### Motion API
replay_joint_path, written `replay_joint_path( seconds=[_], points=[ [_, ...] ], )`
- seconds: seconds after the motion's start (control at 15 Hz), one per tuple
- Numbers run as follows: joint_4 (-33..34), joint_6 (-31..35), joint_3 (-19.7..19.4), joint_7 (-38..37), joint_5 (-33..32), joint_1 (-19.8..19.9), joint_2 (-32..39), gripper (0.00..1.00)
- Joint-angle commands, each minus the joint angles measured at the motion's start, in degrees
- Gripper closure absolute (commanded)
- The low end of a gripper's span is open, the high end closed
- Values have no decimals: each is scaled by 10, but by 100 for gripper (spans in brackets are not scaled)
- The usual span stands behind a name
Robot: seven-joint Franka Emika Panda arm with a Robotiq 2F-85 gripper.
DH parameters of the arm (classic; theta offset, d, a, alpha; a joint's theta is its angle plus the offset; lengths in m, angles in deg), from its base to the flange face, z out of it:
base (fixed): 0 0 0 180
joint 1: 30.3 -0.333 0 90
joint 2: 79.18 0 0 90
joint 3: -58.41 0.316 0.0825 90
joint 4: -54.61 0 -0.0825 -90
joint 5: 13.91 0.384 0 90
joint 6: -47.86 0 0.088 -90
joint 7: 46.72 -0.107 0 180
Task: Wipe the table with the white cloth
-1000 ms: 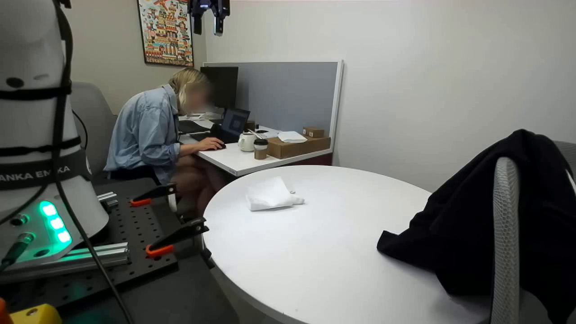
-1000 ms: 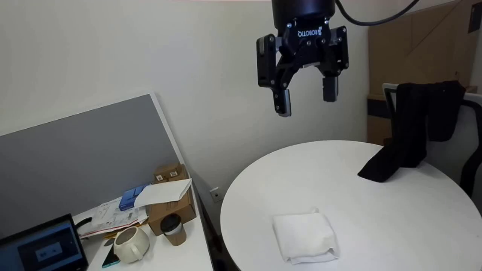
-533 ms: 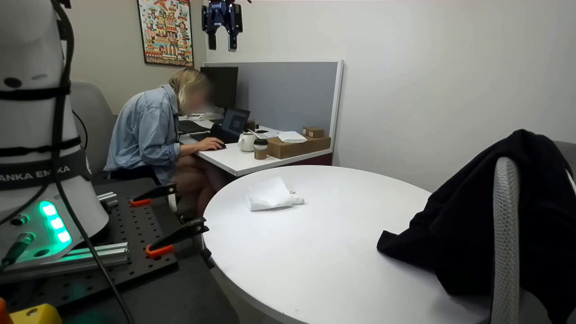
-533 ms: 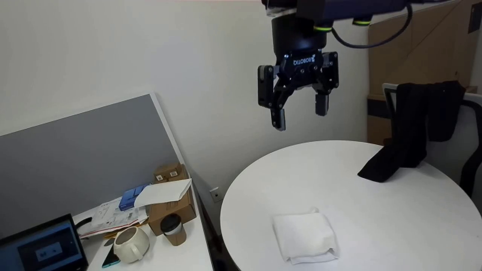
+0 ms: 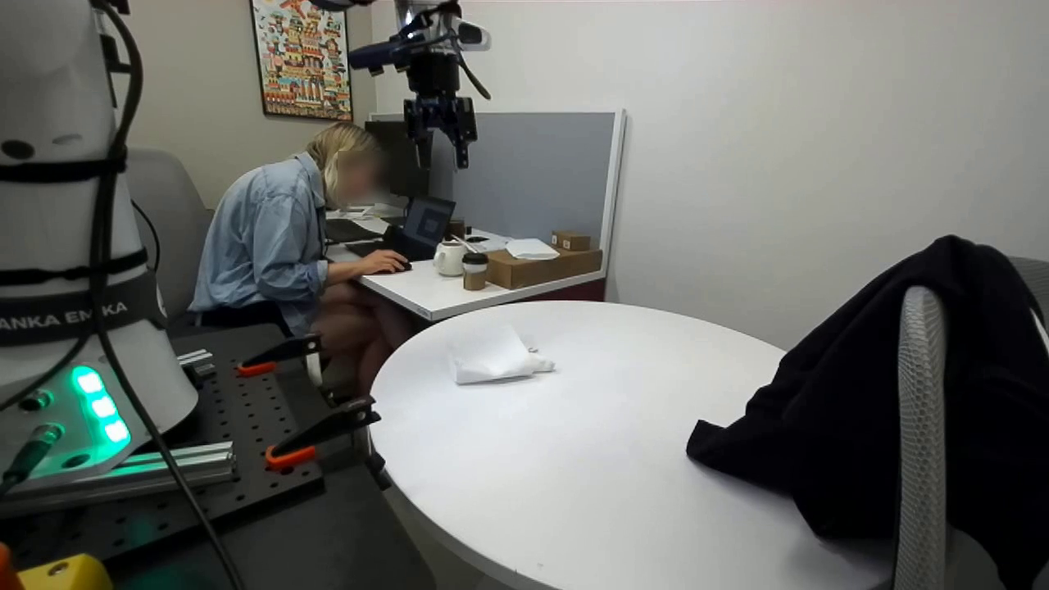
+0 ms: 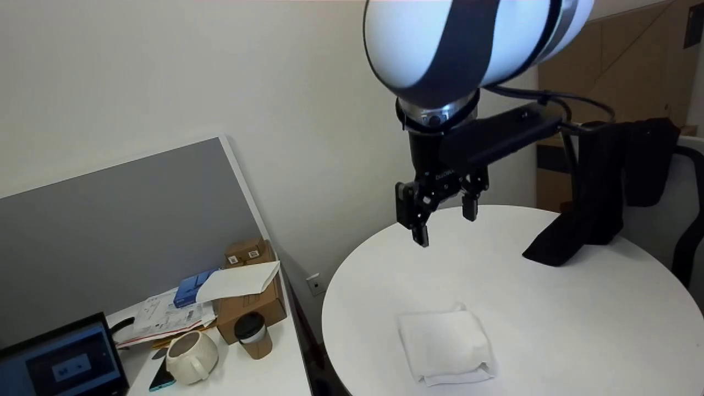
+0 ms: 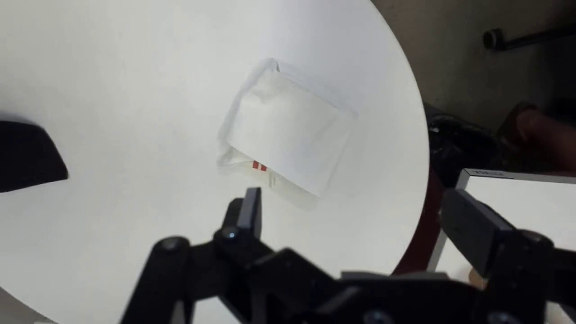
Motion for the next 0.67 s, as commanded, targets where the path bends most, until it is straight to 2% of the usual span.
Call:
replay_joint_path(
  seconds=[0.0, 0.27, 0.6],
  points=[
    [0, 75, 0, -34, -59, 26, 80, 0],
    [7, 140, -12, -63, -115, 42, 172, 0],
    [32, 200, -41, -96, -174, 29, 265, 0]
  ],
)
